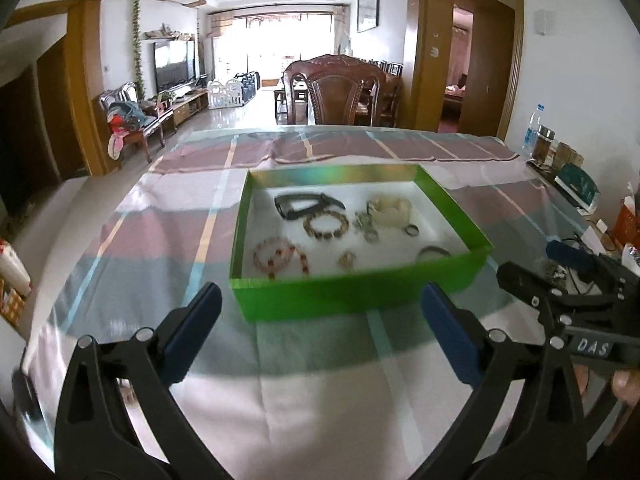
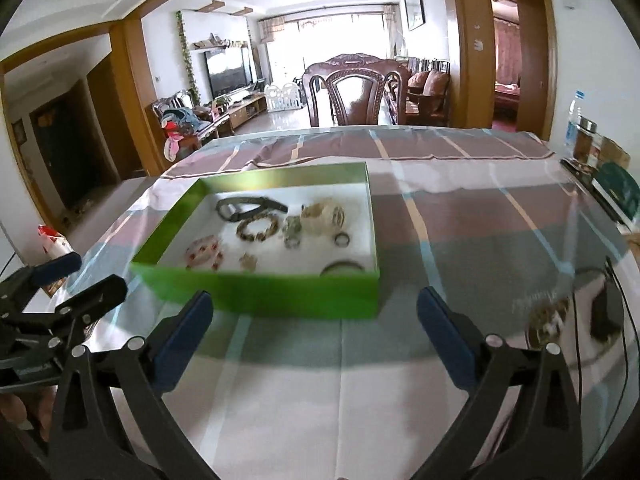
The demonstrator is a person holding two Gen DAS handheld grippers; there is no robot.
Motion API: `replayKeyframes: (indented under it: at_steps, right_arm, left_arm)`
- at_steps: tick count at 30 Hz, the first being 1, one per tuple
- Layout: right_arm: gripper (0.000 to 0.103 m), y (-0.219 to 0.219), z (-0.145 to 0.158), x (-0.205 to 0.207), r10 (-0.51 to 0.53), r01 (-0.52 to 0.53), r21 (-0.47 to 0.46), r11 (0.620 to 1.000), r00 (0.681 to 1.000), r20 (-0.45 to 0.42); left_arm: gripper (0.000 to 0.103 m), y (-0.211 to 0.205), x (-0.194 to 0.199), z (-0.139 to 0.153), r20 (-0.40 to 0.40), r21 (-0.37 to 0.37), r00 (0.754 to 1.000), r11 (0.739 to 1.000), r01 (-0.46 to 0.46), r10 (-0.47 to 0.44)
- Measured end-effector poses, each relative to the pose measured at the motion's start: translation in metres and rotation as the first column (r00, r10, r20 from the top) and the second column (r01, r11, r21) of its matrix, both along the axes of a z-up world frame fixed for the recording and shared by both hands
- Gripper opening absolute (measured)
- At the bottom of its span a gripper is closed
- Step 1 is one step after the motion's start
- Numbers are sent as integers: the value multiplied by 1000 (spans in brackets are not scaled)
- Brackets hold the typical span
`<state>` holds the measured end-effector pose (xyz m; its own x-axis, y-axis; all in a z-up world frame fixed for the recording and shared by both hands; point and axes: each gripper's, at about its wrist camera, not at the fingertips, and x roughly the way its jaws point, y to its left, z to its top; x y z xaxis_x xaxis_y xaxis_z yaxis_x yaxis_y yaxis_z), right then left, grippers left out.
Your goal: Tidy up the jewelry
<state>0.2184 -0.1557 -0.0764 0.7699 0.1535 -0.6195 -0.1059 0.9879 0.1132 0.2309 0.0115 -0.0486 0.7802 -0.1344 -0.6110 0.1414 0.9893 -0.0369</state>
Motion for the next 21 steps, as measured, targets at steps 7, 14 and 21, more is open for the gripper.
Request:
replayKeyframes:
  at_steps: [7, 14, 21]
  right_arm:
    - [99, 4, 1, -53, -27, 28, -20, 999, 998, 50]
    - [99, 3, 8, -105, -33, 36, -30, 999, 994, 100]
    - [99, 9, 20, -158, -34, 40, -37, 999, 989, 146]
  left_arm:
    - [99, -4, -58, -4, 22, -31, 999, 999, -23, 24]
    - [99, -6, -116, 2, 78, 15, 996, 998, -54, 52]
    - [99, 9, -155, 6, 90, -19, 993, 997, -79, 80]
